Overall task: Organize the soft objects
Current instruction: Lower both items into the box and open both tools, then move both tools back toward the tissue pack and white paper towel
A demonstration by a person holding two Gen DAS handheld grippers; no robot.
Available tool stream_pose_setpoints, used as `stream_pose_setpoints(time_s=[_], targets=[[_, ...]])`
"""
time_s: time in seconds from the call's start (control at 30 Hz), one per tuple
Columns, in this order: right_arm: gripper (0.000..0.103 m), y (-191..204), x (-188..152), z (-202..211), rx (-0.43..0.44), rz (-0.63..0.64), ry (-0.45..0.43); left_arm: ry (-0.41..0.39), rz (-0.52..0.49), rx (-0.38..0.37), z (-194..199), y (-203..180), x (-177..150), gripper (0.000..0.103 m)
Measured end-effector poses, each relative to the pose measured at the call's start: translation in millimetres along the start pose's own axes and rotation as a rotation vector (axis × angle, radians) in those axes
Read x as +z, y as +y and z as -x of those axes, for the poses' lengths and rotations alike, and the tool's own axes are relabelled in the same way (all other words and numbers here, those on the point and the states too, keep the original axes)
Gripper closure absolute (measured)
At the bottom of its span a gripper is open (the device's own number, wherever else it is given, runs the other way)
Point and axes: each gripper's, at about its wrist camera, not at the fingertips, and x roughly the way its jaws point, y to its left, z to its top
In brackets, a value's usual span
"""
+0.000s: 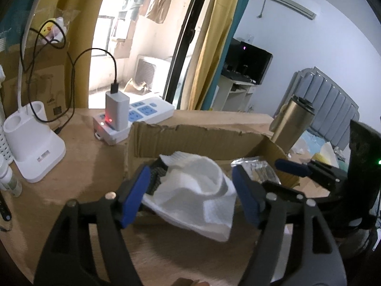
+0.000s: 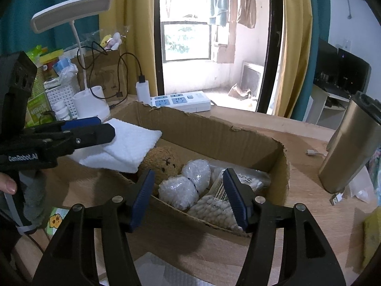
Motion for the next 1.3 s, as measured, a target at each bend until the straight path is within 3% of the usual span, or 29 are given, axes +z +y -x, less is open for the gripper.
stream_pose_setpoints(time_s=[0.43,0.63,1.3], targets=[[0.038,1,-6,39,-0.013,0.001,-0.047,-0.048,-0.004,-0.021,28,-9,0,0.027],[0.029,3,-10,55,-0.010,0.000,-0.060,-0.073,-0.043,-0.033,53,-24,-2,0.026],[0.027,10,-34,88,0.003,-0.028,-0.056,0.013,-0.067,0.011,77,-40,-41,0.025]])
